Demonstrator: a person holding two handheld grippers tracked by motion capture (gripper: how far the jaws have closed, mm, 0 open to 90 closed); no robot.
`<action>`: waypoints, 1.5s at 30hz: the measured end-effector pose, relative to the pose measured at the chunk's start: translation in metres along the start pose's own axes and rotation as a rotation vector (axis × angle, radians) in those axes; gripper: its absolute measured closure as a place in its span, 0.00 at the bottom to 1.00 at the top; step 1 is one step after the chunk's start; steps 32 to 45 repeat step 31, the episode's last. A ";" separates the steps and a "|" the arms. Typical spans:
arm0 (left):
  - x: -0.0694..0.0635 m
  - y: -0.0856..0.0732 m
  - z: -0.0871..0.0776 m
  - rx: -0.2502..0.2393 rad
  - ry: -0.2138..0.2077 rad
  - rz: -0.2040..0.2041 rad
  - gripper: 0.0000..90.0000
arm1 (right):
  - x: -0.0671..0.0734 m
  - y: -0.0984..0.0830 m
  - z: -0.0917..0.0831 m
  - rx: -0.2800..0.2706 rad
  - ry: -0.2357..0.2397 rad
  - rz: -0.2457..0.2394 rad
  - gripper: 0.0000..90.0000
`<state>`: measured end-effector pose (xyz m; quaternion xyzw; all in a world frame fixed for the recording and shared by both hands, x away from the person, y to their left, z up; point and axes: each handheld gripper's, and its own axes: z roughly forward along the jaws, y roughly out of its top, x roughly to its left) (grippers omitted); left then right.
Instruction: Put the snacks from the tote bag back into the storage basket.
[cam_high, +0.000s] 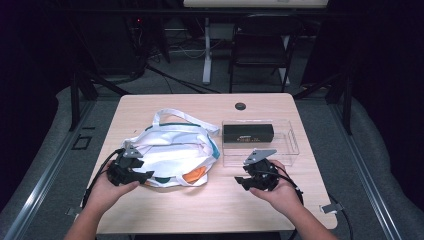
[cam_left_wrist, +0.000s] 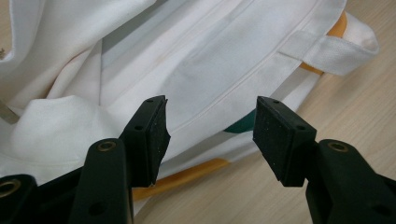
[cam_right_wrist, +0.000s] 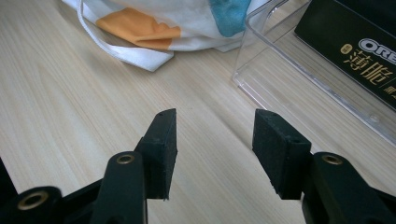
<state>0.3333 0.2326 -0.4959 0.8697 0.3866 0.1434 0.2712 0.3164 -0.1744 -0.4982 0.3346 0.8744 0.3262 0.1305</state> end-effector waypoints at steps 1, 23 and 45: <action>-0.001 0.000 -0.001 -0.003 0.002 0.006 0.50 | 0.000 -0.001 0.001 -0.001 0.005 0.007 0.56; -0.002 -0.016 -0.001 -0.031 -0.002 -0.027 0.50 | 0.013 -0.014 0.021 0.033 0.044 0.000 0.52; -0.001 -0.017 -0.002 -0.029 0.016 -0.025 0.49 | 0.016 -0.015 0.023 0.026 0.035 -0.016 0.48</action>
